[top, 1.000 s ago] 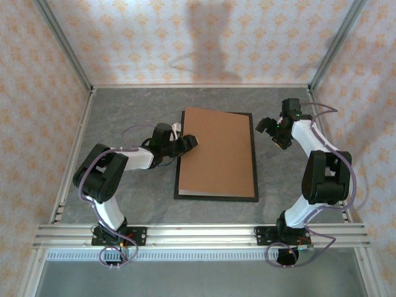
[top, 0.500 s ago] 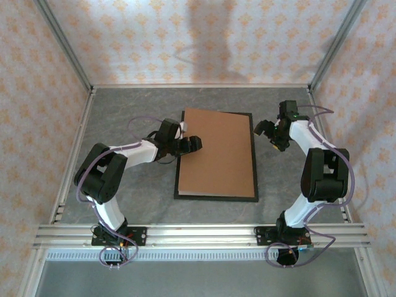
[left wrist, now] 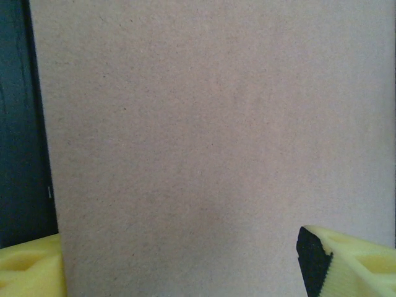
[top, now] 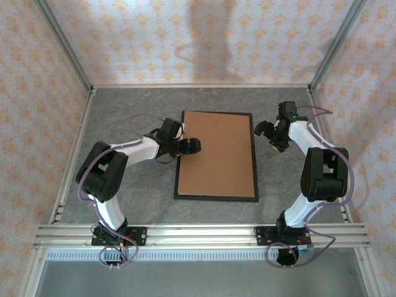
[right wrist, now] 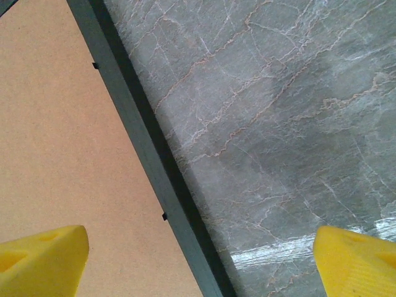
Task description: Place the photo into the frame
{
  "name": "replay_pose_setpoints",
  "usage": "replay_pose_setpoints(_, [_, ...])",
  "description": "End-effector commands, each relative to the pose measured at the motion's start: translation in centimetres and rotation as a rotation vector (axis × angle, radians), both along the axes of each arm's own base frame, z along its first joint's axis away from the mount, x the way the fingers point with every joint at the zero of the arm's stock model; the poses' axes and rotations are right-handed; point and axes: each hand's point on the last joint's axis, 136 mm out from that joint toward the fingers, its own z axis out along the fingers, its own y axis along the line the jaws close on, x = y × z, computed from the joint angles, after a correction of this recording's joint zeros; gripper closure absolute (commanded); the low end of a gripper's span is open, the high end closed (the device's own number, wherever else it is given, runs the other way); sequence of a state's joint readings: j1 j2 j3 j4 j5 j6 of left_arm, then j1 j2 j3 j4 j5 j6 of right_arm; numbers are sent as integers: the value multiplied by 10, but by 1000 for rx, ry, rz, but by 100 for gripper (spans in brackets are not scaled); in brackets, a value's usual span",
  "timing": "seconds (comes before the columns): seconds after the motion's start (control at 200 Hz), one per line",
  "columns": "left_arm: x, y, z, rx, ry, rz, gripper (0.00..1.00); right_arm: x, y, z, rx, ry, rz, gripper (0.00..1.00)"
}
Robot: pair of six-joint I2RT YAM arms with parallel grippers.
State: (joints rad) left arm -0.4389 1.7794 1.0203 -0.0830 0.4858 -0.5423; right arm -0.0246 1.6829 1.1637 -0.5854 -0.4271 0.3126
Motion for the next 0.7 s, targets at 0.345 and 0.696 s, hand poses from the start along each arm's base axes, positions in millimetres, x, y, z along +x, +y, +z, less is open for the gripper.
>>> replay_pose_setpoints(0.345, [5,15,14,137,-59,-18,17,0,6,-7,-4,12,17,7])
replay_pose_setpoints(0.696, [10,33,25,194,-88,15,16,-1,15,-7,-11,11,43,7])
